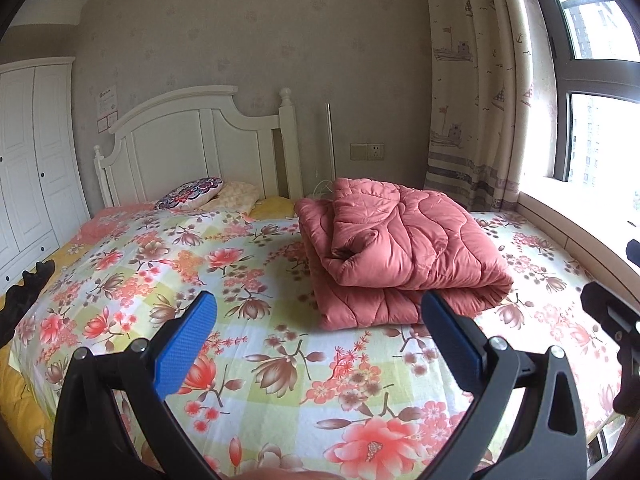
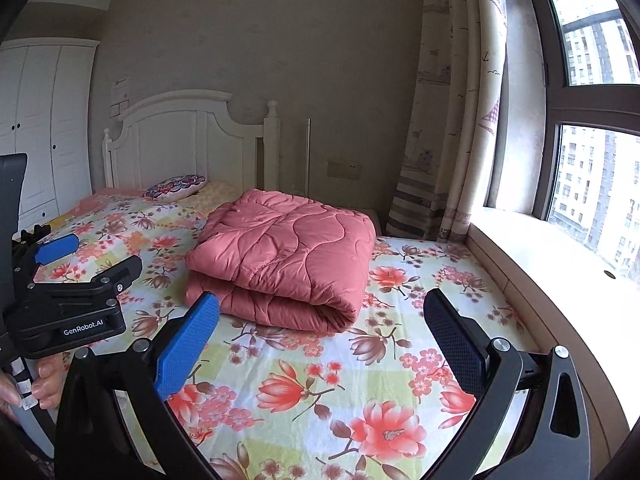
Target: Fold large clothes
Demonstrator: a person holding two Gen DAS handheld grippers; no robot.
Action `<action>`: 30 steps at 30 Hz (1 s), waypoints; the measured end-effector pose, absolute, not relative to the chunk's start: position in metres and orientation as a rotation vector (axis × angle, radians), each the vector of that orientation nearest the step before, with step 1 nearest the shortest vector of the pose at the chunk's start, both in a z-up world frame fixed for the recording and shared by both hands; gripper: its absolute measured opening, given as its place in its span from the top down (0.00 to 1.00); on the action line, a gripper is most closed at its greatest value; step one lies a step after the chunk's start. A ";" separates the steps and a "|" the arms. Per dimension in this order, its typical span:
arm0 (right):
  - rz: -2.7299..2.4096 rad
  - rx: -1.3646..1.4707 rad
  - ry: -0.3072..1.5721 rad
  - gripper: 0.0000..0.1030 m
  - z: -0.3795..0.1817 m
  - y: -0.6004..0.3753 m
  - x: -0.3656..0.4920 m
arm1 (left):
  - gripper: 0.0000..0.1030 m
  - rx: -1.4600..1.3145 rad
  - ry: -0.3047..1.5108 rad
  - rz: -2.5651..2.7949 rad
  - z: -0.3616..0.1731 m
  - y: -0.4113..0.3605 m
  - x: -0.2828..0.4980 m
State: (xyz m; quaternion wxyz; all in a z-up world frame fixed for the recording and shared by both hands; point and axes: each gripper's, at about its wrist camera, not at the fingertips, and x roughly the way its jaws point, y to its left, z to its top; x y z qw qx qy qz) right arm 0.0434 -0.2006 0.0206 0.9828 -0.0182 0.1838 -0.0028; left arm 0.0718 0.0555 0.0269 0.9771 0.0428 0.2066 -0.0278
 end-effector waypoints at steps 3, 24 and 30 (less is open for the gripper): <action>0.005 -0.045 0.374 0.05 0.020 -0.196 0.044 | 0.02 0.078 0.420 -0.051 0.026 0.058 0.072; 0.028 -0.058 0.407 0.05 0.008 -0.188 0.048 | 0.02 0.066 0.441 -0.041 0.018 0.063 0.073; 0.031 -0.058 0.415 0.05 0.006 -0.188 0.048 | 0.02 0.067 0.442 -0.042 0.017 0.063 0.073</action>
